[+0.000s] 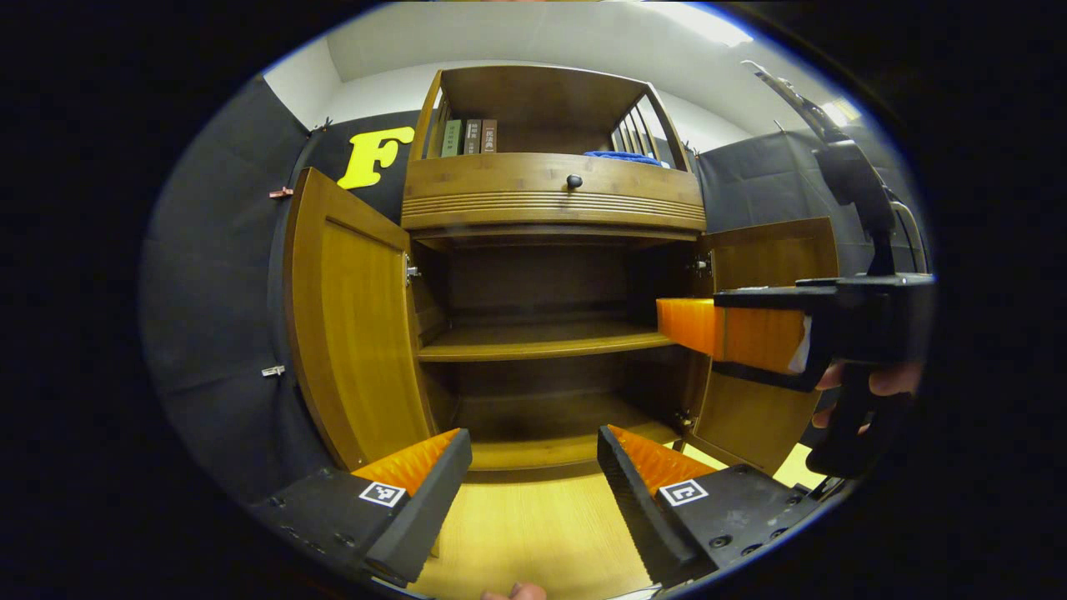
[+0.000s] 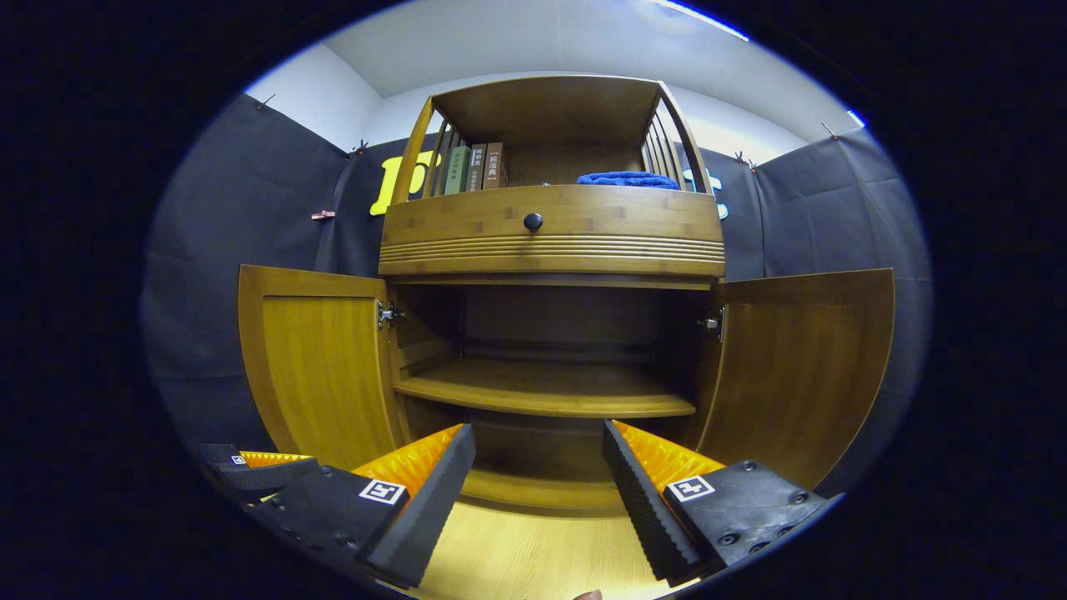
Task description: Open the right door of the double-door shoe cabinet with the right hand, and open the left door with the left hand.
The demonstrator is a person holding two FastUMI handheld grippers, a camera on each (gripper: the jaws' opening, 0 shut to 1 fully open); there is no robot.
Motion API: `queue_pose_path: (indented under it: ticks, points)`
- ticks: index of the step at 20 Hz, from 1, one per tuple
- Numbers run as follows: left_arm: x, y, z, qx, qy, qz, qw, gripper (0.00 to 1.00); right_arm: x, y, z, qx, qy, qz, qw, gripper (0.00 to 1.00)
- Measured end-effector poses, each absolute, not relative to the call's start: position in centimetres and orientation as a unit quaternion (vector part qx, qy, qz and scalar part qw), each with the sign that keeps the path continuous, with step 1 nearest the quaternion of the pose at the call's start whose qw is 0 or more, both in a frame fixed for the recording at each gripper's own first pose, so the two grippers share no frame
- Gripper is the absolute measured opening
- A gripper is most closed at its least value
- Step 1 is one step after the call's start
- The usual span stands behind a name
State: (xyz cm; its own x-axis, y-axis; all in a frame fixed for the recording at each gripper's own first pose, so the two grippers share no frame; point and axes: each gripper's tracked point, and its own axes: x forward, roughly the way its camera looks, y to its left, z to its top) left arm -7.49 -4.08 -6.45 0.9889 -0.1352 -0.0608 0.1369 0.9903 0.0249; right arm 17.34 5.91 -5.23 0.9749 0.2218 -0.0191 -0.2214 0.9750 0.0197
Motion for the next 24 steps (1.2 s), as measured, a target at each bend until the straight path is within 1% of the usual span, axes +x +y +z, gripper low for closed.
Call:
queue_pose_path:
  ticks: [3, 4, 5, 8, 9, 10, 11, 12, 13, 14, 15, 16, 17, 18, 19, 20, 24]
  points:
    - [-7.4, -4.0, -6.3, 0.008, 0.028, -0.064, 0.998, 0.96, 17.3, 5.6, -5.2, 0.007, 0.012, 0.106, 0.994, 0.98]
    - [-7.3, -4.0, -6.3, 0.003, 0.028, -0.062, 0.998, 0.95, 17.4, 5.5, -5.0, 0.008, 0.009, 0.104, 0.995, 0.96]
    - [-7.3, -3.9, -6.5, 0.001, 0.028, -0.059, 0.998, 0.95, 17.5, 5.4, -4.8, 0.009, 0.002, 0.103, 0.995, 0.98]
    - [-6.9, -3.5, -6.5, -0.002, 0.023, -0.043, 0.999, 0.94, 18.2, 4.9, -4.0, 0.003, -0.021, 0.094, 0.995, 0.98]
    - [-6.7, -3.5, -6.5, -0.007, 0.022, -0.041, 0.999, 0.95, 18.3, 4.7, -3.9, 0.001, -0.024, 0.092, 0.995, 0.96]
    - [-6.6, -3.7, -6.4, -0.008, 0.021, -0.043, 0.999, 0.94, 18.2, 4.7, -3.9, 0.003, -0.024, 0.093, 0.995, 0.98]
    - [-6.4, -3.8, -6.2, -0.006, 0.02, -0.041, 0.999, 0.95, 18.1, 4.9, -4.0, 0.009, -0.022, 0.098, 0.995, 0.96]
    - [-6.1, -3.7, -6.1, -0.005, 0.019, -0.04, 0.999, 0.94, 17.9, 5.0, -4.2, 0.014, -0.017, 0.1, 0.995, 0.98]
    - [-5.6, -3.8, -6.2, -0.007, 0.02, -0.04, 0.999, 0.95, 17.8, 5.0, -4.4, 0.017, -0.013, 0.101, 0.995, 0.96]
    - [-5.4, -3.9, -6.2, -0.01, 0.021, -0.042, 0.999, 0.95, 17.8, 4.7, -4.6, 0.018, -0.009, 0.099, 0.995, 0.98]
    - [-5.1, -3.8, -6.4, -0.012, 0.025, -0.042, 0.999, 0.95, 17.6, 4.5, -4.9, 0.019, -0.001, 0.096, 0.995, 0.98]
    - [-4.8, -3.5, -6.5, -0.014, 0.026, -0.038, 0.999, 0.95, 17.4, 4.3, -5.0, 0.022, 0.0, 0.095, 0.995, 0.98]
    - [-4.6, -3.1, -6.6, -0.017, 0.028, -0.031, 0.999, 0.94, 17.4, 4.2, -5.1, 0.023, 0.0, 0.093, 0.995, 0.95]
    - [-4.3, -2.6, -6.7, -0.024, 0.029, -0.024, 0.999, 0.94, 17.7, 4.0, -5.1, 0.023, -0.002, 0.092, 0.996, 0.98]
    - [-4.0, -2.2, -6.7, -0.032, 0.028, -0.017, 0.999, 0.94, 17.8, 3.8, -5.3, 0.022, 0.0, 0.092, 0.995, 0.96]
    - [-3.8, -1.7, -6.6, -0.036, 0.025, -0.008, 0.999, 0.95, 17.8, 3.6, -5.4, 0.023, 0.001, 0.093, 0.995, 0.96]
    - [-2.8, -0.4, -6.9, -0.035, 0.023, 0.023, 0.999, 0.94, 17.4, 3.6, -6.2, 0.035, 0.016, 0.102, 0.994, 0.96]
